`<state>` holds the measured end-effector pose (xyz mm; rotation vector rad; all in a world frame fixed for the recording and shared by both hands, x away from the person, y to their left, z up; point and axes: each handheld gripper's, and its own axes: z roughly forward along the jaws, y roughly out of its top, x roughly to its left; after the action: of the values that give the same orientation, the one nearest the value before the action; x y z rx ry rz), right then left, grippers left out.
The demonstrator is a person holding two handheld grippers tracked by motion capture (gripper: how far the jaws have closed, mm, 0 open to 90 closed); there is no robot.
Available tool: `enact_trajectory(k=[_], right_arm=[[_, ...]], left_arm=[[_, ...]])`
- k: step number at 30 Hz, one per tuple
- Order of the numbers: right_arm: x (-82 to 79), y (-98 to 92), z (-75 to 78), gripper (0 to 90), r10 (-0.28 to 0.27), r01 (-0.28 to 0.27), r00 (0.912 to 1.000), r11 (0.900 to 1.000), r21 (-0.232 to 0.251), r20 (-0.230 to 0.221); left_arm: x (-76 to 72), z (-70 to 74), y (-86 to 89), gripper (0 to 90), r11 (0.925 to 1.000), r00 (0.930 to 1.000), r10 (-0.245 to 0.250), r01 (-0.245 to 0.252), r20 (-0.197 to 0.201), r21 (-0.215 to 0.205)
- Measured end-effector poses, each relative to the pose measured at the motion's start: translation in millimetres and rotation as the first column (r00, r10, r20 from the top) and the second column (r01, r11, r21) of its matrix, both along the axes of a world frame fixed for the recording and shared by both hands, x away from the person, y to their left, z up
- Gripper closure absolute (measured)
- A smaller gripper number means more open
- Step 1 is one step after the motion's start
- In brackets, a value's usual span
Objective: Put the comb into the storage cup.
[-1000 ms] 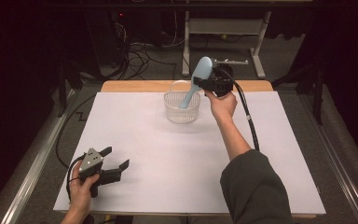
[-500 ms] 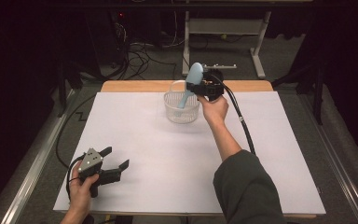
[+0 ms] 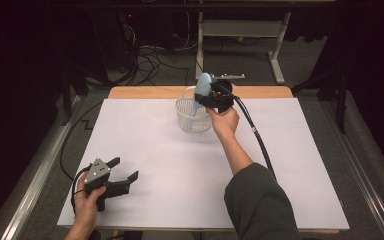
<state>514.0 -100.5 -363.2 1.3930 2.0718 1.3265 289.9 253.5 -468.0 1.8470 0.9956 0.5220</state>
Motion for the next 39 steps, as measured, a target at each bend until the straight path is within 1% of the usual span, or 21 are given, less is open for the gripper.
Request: enact_trajectory(k=[2, 6, 17, 29, 36, 39], right_arm=[[-0.9, -1.3, -3.1, 51.4, -0.007, 0.007, 1.0, 1.0, 0.013, 0.007], [-0.4, -6.1, -5.4, 50.3, -0.017, 0.017, 0.9997, 1.0, 0.02, -0.016], [-2.3, -10.7, -3.2, 48.4, -0.005, 0.005, 0.9992, 1.0, -0.004, -0.039], [0.0, -17.9, -3.8, 45.7, -0.007, 0.006, 0.998, 1.0, -0.011, -0.063], [1.0, -21.6, -3.9, 43.3, -0.016, 0.015, 0.9964, 1.0, -0.022, -0.083], [1.2, -23.1, -4.1, 41.1, -0.025, 0.022, 0.9961, 0.999, -0.039, -0.085]], left_arm=[[-0.3, 0.2, 0.1, 16.0, 1.0, 1.0, 0.0, 0.0, 0.001, 0.001], [0.3, -0.3, -0.3, 16.0, 1.0, 1.0, 0.003, -0.003, 0.0, 0.004], [0.3, -0.4, -0.5, 16.1, 0.9999, 1.0, 0.007, -0.007, -0.001, 0.009], [0.3, 0.0, 1.1, 16.1, 0.9999, 1.0, 0.009, -0.009, 0.001, 0.009], [0.3, -0.2, 0.6, 16.1, 0.9999, 0.9999, 0.01, -0.01, 0.0, 0.01], [0.3, -0.1, 0.8, 16.1, 0.9999, 0.9999, 0.013, -0.013, 0.001, 0.008]])
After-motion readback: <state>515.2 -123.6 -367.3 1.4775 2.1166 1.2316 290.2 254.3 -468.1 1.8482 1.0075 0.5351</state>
